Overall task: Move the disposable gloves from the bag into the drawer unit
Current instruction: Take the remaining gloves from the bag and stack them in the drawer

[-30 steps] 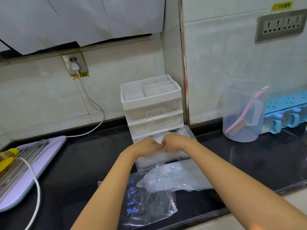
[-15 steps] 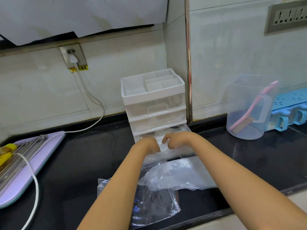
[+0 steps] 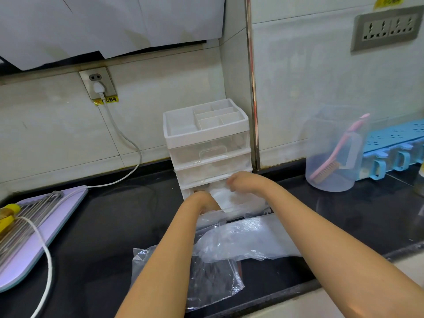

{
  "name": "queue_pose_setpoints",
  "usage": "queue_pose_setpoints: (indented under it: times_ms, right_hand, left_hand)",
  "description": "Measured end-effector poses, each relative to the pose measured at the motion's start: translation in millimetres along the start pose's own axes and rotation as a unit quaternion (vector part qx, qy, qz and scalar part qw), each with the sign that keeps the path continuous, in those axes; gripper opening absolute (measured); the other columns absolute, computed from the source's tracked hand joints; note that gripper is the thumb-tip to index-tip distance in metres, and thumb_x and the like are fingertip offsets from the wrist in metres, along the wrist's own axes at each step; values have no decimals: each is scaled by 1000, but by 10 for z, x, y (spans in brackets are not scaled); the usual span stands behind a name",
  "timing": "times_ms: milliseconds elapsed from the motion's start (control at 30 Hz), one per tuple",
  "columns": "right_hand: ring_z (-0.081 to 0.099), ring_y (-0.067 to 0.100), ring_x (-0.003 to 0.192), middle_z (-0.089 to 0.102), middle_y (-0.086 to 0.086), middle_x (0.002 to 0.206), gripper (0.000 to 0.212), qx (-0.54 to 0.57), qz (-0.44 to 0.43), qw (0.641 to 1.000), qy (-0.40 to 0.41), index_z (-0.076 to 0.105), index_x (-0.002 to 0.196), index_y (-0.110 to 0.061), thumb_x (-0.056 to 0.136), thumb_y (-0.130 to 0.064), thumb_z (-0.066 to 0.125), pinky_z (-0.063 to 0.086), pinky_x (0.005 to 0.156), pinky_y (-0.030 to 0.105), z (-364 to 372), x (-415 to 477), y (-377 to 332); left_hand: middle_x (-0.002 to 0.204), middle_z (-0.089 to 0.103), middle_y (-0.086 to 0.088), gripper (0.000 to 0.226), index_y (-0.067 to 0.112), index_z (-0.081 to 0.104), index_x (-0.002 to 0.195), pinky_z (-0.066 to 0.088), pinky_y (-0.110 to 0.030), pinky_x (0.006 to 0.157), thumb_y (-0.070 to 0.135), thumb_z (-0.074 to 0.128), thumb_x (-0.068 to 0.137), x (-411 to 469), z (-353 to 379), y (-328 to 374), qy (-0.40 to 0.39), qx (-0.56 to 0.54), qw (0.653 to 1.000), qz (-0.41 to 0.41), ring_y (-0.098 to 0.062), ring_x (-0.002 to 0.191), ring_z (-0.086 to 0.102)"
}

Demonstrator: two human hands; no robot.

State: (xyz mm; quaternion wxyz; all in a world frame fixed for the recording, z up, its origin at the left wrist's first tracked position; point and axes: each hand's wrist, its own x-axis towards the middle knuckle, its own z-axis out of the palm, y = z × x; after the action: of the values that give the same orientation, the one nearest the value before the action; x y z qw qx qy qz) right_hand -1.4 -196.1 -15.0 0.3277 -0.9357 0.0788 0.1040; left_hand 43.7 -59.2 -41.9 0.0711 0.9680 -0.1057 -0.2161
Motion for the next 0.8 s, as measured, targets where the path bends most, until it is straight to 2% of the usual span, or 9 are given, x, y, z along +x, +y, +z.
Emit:
queue_pose_setpoints:
  times_ms: [33, 67, 200, 300, 400, 500, 567, 667, 800]
  right_hand:
    - [49, 21, 121, 52, 6, 134, 37, 16, -25, 1000, 0, 54, 132, -8, 96, -9, 46, 37, 95, 27, -52, -90, 8]
    - [47, 19, 125, 51, 2, 137, 38, 33, -56, 998, 1, 54, 133, -13, 96, -13, 50, 35, 98, 26, -108, -179, 19]
    - [58, 11, 110, 64, -2, 119, 28, 35, -132, 991, 10, 64, 121, -21, 94, -22, 56, 44, 96, 25, -285, -462, 133]
    - [62, 8, 99, 68, -5, 105, 23, 11, -142, 989, 28, 67, 114, -23, 94, -25, 57, 49, 92, 26, -359, -679, 267]
    - [60, 0, 98, 66, -12, 106, 22, -7, -150, 987, 63, 69, 111, -25, 92, -26, 60, 45, 82, 14, -359, -886, 464]
    - [60, -5, 95, 67, -16, 107, 19, -11, -143, 987, 75, 71, 107, -30, 89, -28, 64, 45, 81, 13, -259, -1067, 695]
    - [60, -3, 97, 68, -17, 107, 20, -27, -130, 989, 70, 71, 106, -32, 86, -30, 68, 46, 88, 18, -166, -1153, 853]
    - [54, 0, 103, 58, -20, 114, 42, -32, -95, 993, 57, 65, 117, -35, 77, -38, 76, 41, 87, 18, 3, -1297, 1050]
    - [43, -3, 111, 45, -24, 125, 69, -13, -72, 997, 31, 51, 131, -39, 69, -40, 81, 35, 84, 12, 198, -1439, 1266]
  left_hand:
    - [130, 51, -8, 67, 7, 47, 134, 45, -30, 84, 38, 71, 81, -8, -6, 0, 5, -7, 1000, -1, -23, 102, 51]
    - [132, 50, -8, 70, 8, 43, 137, 45, -30, 85, 37, 72, 80, -8, -12, -11, 18, -18, 1000, 5, -23, 104, 51]
    - [139, 48, -5, 78, 14, 35, 145, 44, -28, 85, 36, 73, 81, -119, -66, -37, 65, -122, 989, 49, -23, 110, 51]
    - [137, 51, -6, 58, 8, 47, 137, 41, -25, 89, 30, 67, 87, -384, -79, -30, 159, -199, 963, 87, -23, 120, 52]
    - [124, 59, 1, 35, 15, 59, 122, 40, -20, 85, 25, 65, 89, -759, 29, 8, 241, -264, 915, 188, -12, 110, 55]
    - [111, 63, 11, 25, 22, 64, 111, 44, -12, 78, 23, 68, 87, -1044, 218, 77, 203, -281, 900, 264, -1, 96, 58]
    - [109, 64, 11, 26, 23, 65, 110, 48, -15, 86, 24, 71, 84, -1121, 371, 123, 151, -250, 910, 296, 0, 98, 60]
    - [111, 65, 13, 35, 22, 66, 112, 46, -21, 95, 28, 77, 79, -1145, 614, 153, 93, -226, 919, 311, 0, 105, 58]
    - [113, 59, 17, 46, 25, 64, 115, 36, -5, 83, 34, 81, 73, -1110, 854, 201, 72, -201, 923, 320, 4, 103, 49]
